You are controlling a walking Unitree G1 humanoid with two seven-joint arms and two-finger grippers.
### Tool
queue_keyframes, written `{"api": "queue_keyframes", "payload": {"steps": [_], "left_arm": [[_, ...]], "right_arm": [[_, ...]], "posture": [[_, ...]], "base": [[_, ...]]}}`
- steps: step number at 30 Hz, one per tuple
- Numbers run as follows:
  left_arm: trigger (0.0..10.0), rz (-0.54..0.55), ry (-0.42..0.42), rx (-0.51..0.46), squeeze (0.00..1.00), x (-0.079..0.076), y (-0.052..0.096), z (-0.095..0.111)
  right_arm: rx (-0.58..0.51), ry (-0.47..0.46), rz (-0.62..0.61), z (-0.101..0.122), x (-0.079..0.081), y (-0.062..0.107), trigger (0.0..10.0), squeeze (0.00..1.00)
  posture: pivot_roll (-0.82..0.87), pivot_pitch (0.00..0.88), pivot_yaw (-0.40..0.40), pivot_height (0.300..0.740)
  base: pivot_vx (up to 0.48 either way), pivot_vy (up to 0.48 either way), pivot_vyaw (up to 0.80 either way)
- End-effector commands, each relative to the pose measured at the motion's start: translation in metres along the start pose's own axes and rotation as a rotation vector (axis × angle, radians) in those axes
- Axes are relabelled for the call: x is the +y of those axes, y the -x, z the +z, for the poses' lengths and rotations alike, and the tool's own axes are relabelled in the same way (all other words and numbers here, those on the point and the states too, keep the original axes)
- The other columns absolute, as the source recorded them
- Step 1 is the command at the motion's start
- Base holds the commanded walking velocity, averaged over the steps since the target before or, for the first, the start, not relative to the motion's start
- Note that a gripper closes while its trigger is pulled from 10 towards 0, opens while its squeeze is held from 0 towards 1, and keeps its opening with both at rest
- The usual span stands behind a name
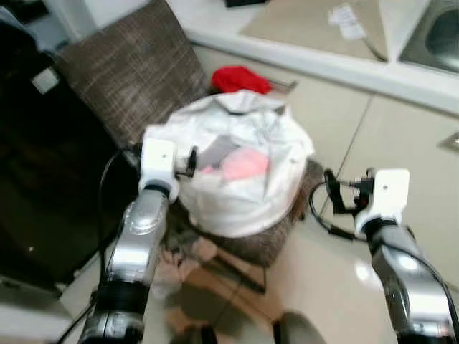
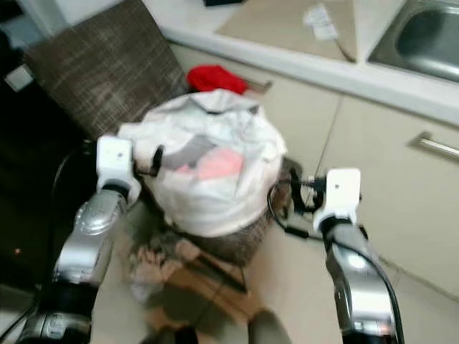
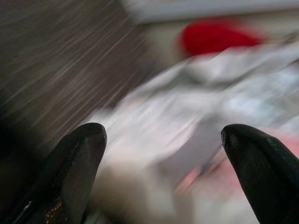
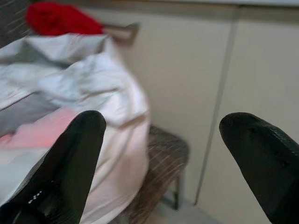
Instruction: Clothes washing
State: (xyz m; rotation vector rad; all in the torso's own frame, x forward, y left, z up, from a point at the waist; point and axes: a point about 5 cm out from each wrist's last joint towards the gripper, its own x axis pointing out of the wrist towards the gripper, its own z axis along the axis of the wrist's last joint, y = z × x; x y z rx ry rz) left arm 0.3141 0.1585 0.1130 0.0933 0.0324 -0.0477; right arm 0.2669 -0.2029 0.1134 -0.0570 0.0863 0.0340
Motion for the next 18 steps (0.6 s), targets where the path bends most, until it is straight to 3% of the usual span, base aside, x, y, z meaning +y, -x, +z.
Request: {"api": "queue_keyframes", "payload": {"steps": [1,3,6,14,16,18], "left_arm": [[10.0,0.034,0.028,0.016,0.00,0.006,0.006,-0.003],[10.0,0.035,0.069,0.027,0.00,0.002,0.011,-0.006],[10.0,0.035,0.094,0.010,0.00,-0.016,0.013,-0.004],[10.0,0.056,0.060,0.043,0.00,-0.018,0.011,-0.006],[10.0,0.022,0.009,0.032,0.00,-0.020,0.007,-0.003],[10.0,0.011,0.024,0.030,0.00,-0.021,0.005,-0.002]], "right_arm": [[-0.007,-0.002,0.029,-0.001,0.007,-0.002,10.0,0.00],[-0.004,0.002,0.033,-0.002,0.007,-0.004,10.0,0.00],[-0.011,-0.002,0.047,-0.002,0.011,-0.010,10.0,0.00],[-0.026,-0.003,0.059,-0.002,0.013,-0.016,10.0,0.00],[-0.029,0.016,0.056,-0.002,0.015,-0.018,10.0,0.00],[-0.028,-0.003,0.051,-0.003,0.015,-0.019,10.0,0.00]], "posture": [[-0.32,0.063,0.109,0.740],[-0.32,0.059,0.105,0.740],[-0.30,0.051,0.095,0.740],[-0.29,0.048,0.086,0.740],[-0.29,0.049,0.083,0.740],[-0.29,0.049,0.083,0.740]], "base": [[0.000,-0.270,0.49],[0.000,-0.480,0.49],[0.000,-0.480,0.49],[0.000,-0.480,0.48],[0.000,-0.459,0.45],[0.000,0.000,0.00]]}}
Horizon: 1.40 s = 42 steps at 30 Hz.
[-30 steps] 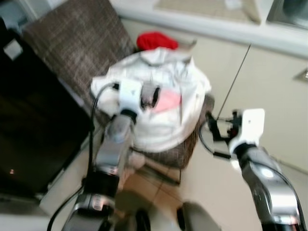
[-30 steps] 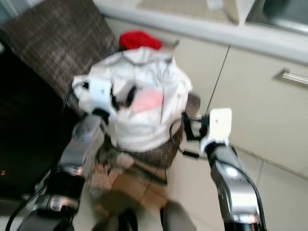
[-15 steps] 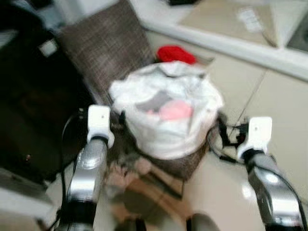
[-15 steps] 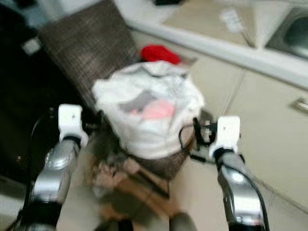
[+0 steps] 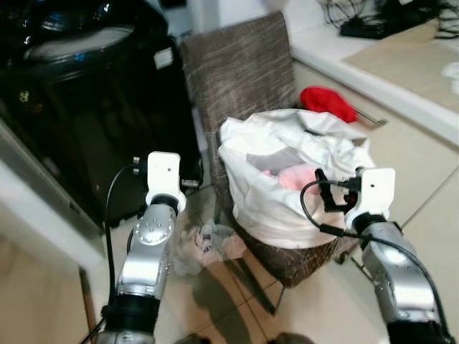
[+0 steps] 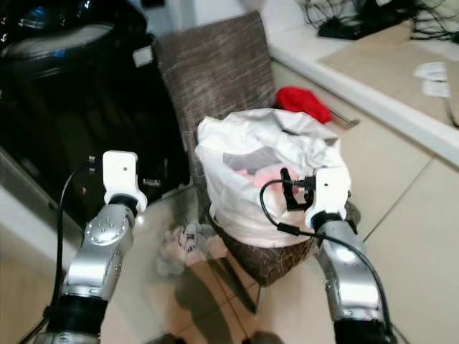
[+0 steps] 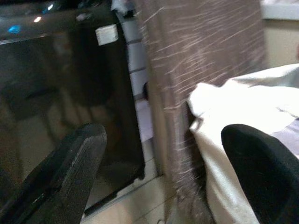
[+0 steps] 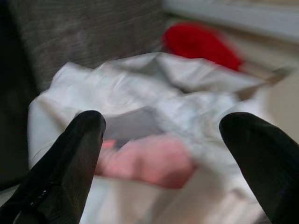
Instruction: Clothes washing
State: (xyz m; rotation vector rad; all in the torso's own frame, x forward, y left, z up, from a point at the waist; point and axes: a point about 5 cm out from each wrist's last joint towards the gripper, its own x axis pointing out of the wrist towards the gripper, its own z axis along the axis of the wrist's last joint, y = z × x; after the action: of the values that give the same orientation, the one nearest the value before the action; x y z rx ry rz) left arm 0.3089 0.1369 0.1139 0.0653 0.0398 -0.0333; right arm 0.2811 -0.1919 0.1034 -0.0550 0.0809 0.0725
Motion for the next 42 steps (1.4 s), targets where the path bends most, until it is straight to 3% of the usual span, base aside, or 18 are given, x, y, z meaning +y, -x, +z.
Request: {"api": "queue_keyframes", "payload": {"steps": [1,4,9,13,17,22,28,34,42], "left_arm": [[10.0,-0.014,-0.023,0.017,0.00,0.000,-0.001,-0.003],[10.0,-0.028,-0.085,0.006,0.00,0.000,-0.002,-0.002],[10.0,-0.072,-0.095,-0.037,0.00,-0.003,-0.002,0.004],[10.0,-0.141,-0.087,-0.076,0.00,-0.014,0.000,0.009],[10.0,-0.193,-0.068,-0.099,0.00,-0.021,0.003,0.012],[10.0,-0.196,-0.069,-0.091,0.00,-0.022,0.002,0.010],[10.0,-0.174,-0.058,-0.065,0.00,-0.022,0.000,0.005],[10.0,-0.145,-0.069,-0.048,0.00,-0.018,-0.001,0.003],[10.0,-0.121,-0.081,-0.062,0.00,-0.014,0.000,0.003]], "right_arm": [[-0.023,0.004,0.013,0.005,0.005,-0.004,10.0,0.00],[-0.027,0.015,0.013,0.006,0.006,-0.005,10.0,0.00],[-0.048,0.014,-0.007,0.007,0.005,-0.008,10.0,0.00],[-0.070,0.035,-0.167,0.012,-0.014,-0.011,10.0,0.00],[-0.064,0.044,-0.186,0.012,-0.021,-0.013,10.0,0.00],[-0.056,0.051,-0.169,0.010,-0.018,-0.015,10.0,0.00],[-0.044,0.025,-0.107,0.006,-0.003,-0.015,10.0,0.00],[-0.031,0.020,-0.102,0.003,-0.003,-0.016,10.0,0.00],[-0.028,0.024,-0.080,0.005,-0.003,-0.021,10.0,0.00]], "posture": [[-0.28,0.049,0.083,0.740],[-0.28,0.047,0.083,0.740],[-0.28,0.047,0.081,0.740],[-0.28,0.050,0.081,0.740],[-0.28,0.051,0.083,0.740],[-0.29,0.052,0.084,0.740],[-0.29,0.056,0.082,0.740],[-0.28,0.055,0.079,0.740],[-0.27,0.054,0.070,0.740]], "base": [[0.000,0.000,0.00],[0.000,0.000,0.00],[0.000,0.000,0.00],[0.000,0.000,0.00],[0.096,0.000,0.00],[0.366,-0.248,0.00],[0.376,-0.294,0.00],[0.427,-0.124,0.00],[0.000,0.000,0.00]]}}
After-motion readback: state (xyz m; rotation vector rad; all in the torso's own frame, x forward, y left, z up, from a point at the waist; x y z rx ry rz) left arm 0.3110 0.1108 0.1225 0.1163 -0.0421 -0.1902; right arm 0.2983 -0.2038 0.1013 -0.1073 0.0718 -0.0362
